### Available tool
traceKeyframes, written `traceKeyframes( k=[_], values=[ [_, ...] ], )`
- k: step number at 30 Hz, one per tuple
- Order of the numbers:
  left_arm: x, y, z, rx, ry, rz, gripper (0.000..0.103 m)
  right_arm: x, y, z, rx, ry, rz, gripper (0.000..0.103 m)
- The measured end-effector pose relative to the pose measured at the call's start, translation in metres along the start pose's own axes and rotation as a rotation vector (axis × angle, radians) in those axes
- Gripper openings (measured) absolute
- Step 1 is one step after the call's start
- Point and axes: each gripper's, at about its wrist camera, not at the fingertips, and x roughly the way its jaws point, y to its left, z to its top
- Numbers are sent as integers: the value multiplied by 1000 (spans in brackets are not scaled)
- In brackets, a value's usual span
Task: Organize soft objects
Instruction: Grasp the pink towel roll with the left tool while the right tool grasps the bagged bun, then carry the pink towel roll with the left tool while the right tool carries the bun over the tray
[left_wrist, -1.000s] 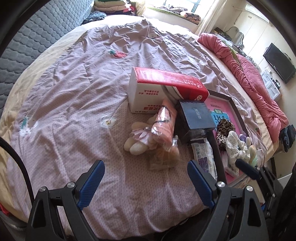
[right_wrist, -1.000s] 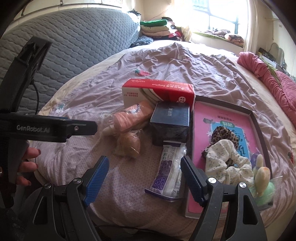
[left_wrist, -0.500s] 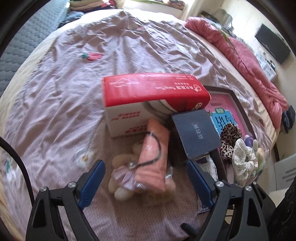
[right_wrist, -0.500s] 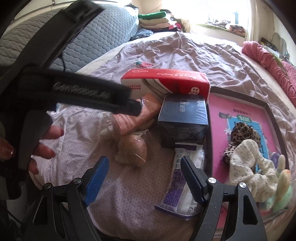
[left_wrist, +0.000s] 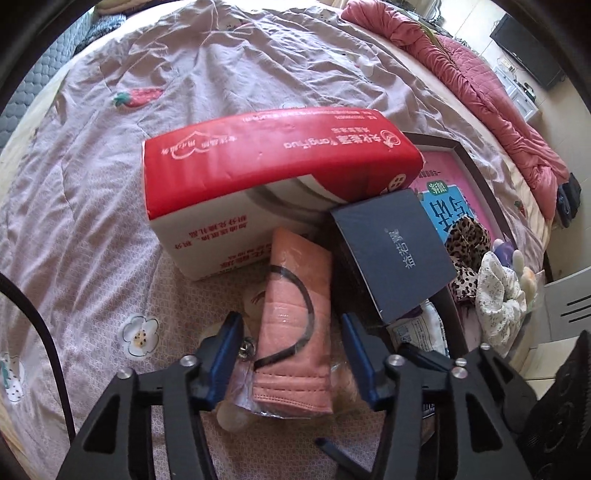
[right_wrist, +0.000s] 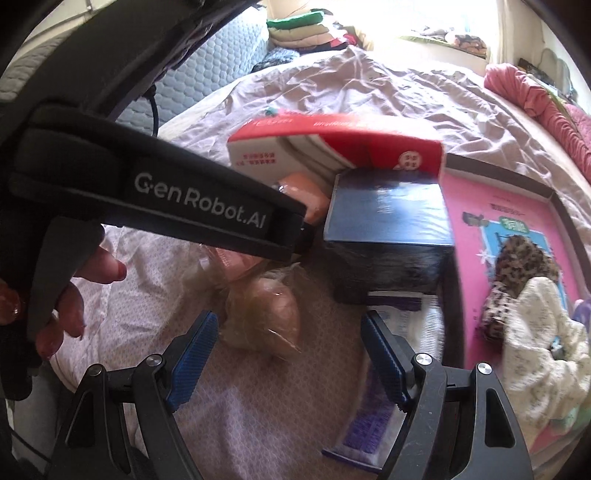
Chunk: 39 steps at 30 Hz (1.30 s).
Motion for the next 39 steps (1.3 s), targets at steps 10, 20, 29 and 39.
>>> traceKeyframes(
  k=[10, 20, 29, 39],
  values=[
    [0, 14, -2, -42, 0, -71, 34, 24, 8, -2, -18, 3, -12, 81],
    [-16, 31, -19, -115, -28, -120, 31, 34, 10, -3, -21, 17, 26, 61],
    [-29, 34, -39, -142, -53, -111, 29, 21, 6, -5, -6, 23, 62, 55],
    [-34, 31, -58, -147, -60, -100, 21, -13, -10, -8, 31, -14, 62, 55]
  ],
)
